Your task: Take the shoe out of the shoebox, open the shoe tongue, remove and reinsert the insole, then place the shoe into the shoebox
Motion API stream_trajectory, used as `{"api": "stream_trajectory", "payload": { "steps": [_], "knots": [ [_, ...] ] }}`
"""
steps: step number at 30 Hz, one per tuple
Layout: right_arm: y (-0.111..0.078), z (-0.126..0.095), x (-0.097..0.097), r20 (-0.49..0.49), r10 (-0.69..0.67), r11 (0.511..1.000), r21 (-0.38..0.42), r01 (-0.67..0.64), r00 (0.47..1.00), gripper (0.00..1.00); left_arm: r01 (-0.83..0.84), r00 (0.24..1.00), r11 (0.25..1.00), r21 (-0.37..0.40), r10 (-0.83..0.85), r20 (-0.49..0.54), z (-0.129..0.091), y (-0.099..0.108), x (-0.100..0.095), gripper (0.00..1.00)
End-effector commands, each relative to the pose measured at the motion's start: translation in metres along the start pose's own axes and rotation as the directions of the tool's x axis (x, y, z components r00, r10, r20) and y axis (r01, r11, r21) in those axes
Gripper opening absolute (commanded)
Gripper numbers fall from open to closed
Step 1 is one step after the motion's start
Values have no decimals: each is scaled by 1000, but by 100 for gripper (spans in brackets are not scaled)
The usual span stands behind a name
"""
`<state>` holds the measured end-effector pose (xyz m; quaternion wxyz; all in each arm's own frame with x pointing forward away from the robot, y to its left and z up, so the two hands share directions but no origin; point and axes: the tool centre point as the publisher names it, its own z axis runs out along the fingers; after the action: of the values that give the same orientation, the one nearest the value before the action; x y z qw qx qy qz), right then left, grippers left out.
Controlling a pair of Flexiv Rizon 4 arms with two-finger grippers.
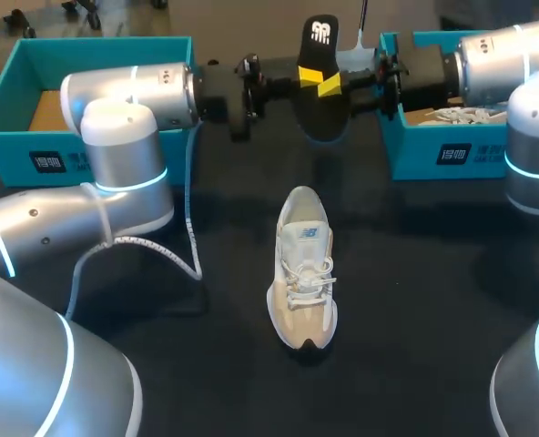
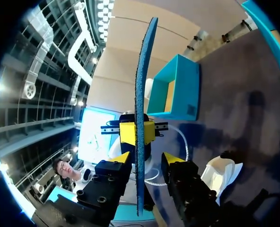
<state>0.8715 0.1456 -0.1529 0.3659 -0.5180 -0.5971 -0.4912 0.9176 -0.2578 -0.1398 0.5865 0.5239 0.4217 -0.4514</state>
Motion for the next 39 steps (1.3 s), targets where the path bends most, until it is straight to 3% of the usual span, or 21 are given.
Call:
{"api": "stream_trajectory", "payload": {
  "steps": [1,7,9,15,16,17,18,19,27,30,39],
  "knots": [
    [2,1,0,0,0,1000,4,0,1000,37,0,1000,1000,1,0,7,4,1,3,0],
    [2,2,-1,-6,-1,1000,7,1,1000,14,5,1000,1000,0,-5,14,8,0,2,0],
    [2,3,-1,-8,-1,1000,7,1,1000,0,7,1000,1000,2,-7,15,9,0,2,0],
    [2,3,-2,-20,-9,1000,1,9,1000,0,6,1000,1000,16,-6,8,7,-2,3,0],
    [2,3,-3,-21,-10,1000,0,10,1000,0,9,1000,1000,19,-9,6,7,-2,3,17],
    [2,4,-3,-26,-14,1000,-1,14,1000,0,7,1000,1000,23,-7,6,7,-2,2,48],
    [2,4,-3,-28,-16,1000,-2,16,999,0,6,1000,1000,31,-6,6,7,-2,1,70],
    [2,4,-4,-29,-17,1000,-3,17,999,0,1,1000,999,32,-1,4,7,-2,0,100],
    [3,0,-9,-24,-27,999,-22,26,999,0,-4,1000,997,71,4,-6,-2,-1,-8,100],
    [2,-3,-12,-26,-30,999,-38,29,999,0,-9,998,996,84,15,-63,-9,-1,-7,100],
    [5,-9,-12,-12,-47,997,-61,46,999,0,32,992,998,54,-25,-124,-33,0,-1,100]
  ]
}}
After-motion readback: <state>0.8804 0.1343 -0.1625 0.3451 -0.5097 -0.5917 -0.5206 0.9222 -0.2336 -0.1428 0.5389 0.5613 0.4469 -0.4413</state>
